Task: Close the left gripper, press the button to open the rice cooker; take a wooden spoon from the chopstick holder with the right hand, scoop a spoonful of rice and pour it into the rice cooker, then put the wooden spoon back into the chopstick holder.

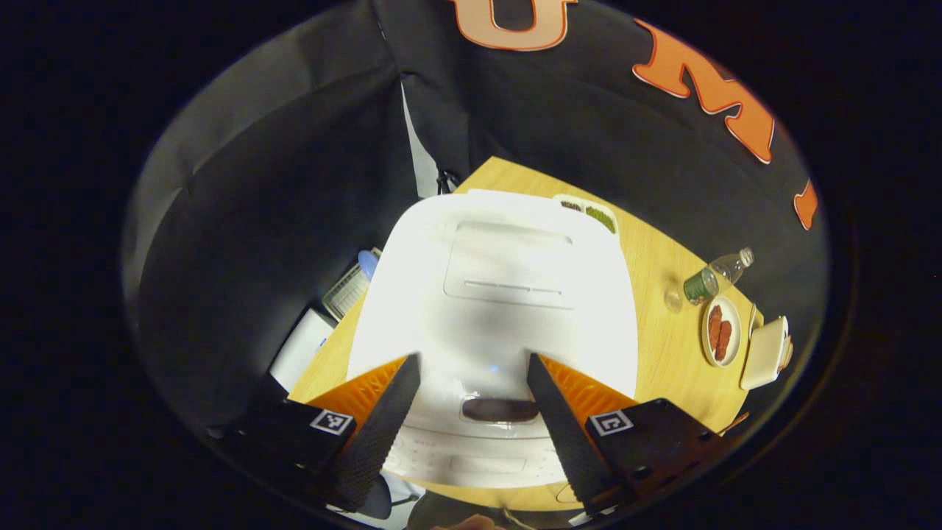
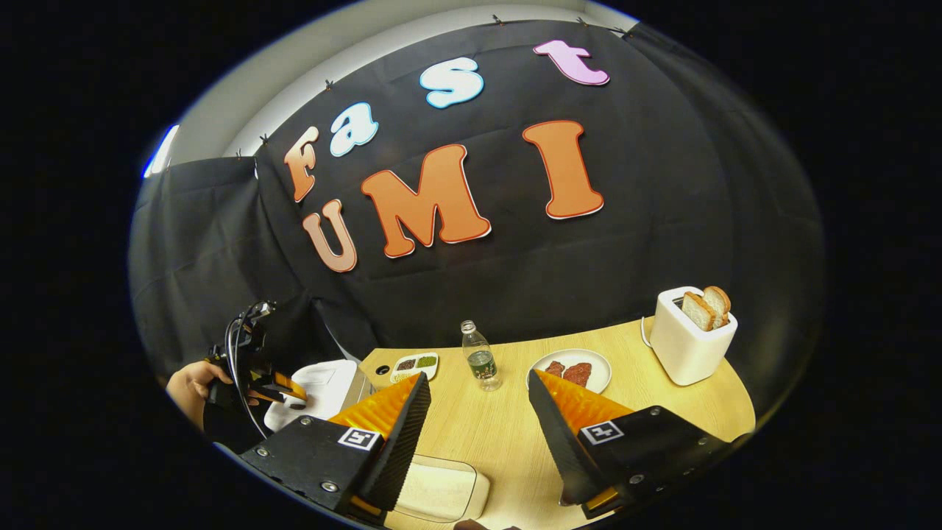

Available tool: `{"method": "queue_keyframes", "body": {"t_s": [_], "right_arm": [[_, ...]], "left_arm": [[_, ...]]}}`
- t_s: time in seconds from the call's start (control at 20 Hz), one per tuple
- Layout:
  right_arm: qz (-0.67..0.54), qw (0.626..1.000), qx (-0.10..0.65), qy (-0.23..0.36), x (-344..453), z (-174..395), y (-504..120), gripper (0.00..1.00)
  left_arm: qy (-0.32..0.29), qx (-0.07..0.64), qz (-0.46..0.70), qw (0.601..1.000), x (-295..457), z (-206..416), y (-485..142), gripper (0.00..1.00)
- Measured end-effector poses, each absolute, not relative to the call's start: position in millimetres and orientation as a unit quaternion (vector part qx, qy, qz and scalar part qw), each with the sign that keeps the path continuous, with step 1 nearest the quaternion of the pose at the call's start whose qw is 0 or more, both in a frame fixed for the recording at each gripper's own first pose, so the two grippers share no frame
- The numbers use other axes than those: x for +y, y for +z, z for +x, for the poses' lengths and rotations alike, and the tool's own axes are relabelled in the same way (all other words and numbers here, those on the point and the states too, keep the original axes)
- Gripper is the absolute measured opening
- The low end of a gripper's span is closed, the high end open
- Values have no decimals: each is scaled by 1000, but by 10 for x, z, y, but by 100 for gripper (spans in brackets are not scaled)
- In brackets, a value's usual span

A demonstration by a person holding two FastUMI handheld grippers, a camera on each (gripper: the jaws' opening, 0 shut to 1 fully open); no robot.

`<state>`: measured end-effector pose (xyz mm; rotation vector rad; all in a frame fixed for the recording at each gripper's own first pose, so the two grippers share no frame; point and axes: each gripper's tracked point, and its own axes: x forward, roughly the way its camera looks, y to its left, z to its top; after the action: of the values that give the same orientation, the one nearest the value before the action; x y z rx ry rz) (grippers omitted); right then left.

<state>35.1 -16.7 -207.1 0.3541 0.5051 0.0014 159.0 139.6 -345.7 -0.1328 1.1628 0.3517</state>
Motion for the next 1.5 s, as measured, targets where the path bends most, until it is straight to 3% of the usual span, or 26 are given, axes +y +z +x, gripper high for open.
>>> {"method": "queue_keyframes", "body": {"t_s": [0.35,0.75,1.1,1.5], "right_arm": [[147,959,241,11,-115,404,-1997,84],[97,981,166,5,-117,555,-1494,84],[71,993,96,10,-27,638,-896,84],[41,998,54,-6,55,591,-625,84]], "left_arm": [[154,434,-76,884,1292,1692,-3245,100],[92,176,-2,980,980,1722,-1583,100],[29,36,3,999,324,1319,-656,100],[-25,-19,10,999,-116,865,-339,100]]}}
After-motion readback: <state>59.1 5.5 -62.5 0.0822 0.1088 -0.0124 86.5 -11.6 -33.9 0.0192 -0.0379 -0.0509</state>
